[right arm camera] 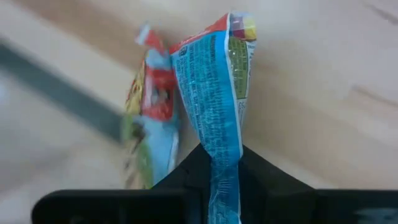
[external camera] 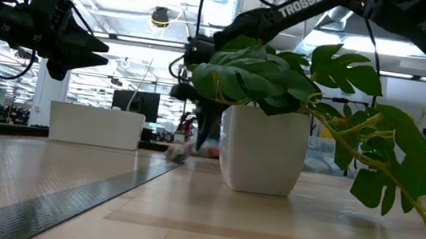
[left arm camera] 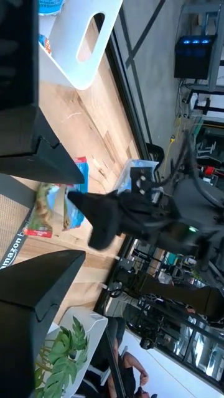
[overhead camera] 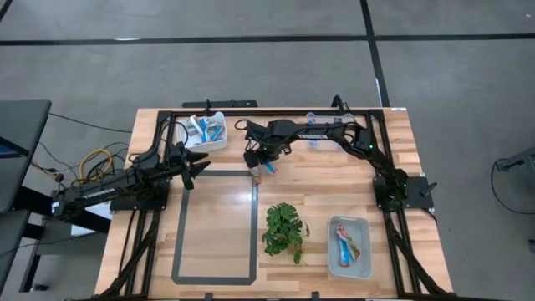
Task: Pick and place Granola Bars by type
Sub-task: Put the red granola bar into the gray bin
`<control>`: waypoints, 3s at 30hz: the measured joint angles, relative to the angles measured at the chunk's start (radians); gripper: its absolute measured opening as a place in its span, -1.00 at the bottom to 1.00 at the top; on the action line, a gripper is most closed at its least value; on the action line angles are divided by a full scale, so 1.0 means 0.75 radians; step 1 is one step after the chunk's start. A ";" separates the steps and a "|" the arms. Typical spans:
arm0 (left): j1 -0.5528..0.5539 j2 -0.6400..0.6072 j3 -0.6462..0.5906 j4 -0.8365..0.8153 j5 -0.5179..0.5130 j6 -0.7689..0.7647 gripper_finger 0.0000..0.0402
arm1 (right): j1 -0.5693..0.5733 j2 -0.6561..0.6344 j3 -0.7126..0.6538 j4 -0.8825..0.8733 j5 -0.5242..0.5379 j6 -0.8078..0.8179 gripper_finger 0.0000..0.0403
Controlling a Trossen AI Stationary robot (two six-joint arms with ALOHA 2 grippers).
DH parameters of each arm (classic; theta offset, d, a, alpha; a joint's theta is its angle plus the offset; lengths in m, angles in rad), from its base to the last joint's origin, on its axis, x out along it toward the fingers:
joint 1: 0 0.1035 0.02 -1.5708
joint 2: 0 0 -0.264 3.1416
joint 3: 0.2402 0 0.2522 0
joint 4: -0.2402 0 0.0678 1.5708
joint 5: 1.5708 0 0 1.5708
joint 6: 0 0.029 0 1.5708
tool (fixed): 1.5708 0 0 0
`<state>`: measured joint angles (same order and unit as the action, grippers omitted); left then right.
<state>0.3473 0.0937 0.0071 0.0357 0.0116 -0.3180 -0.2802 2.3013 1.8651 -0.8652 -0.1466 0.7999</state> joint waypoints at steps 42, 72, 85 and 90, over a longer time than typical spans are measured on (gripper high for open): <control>-0.001 0.000 0.000 0.000 0.000 0.000 -0.12 | 0.636 -0.983 -0.781 -0.513 -0.615 0.278 -0.85; 0.000 0.001 0.000 0.000 0.000 0.000 -0.12 | 1.052 -1.150 -1.300 -0.086 -0.237 0.831 -0.61; 0.000 0.000 0.000 0.000 0.000 0.000 -0.12 | 1.011 -1.156 -1.158 -0.091 -0.005 0.557 -0.38; 0.000 0.001 0.000 0.000 0.000 0.000 -0.12 | 0.912 -1.160 -0.976 -0.078 0.145 0.244 -0.39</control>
<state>0.3473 0.0940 0.0071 0.0353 0.0113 -0.3180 0.4035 1.4316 1.1332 -0.9234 -0.0378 0.9828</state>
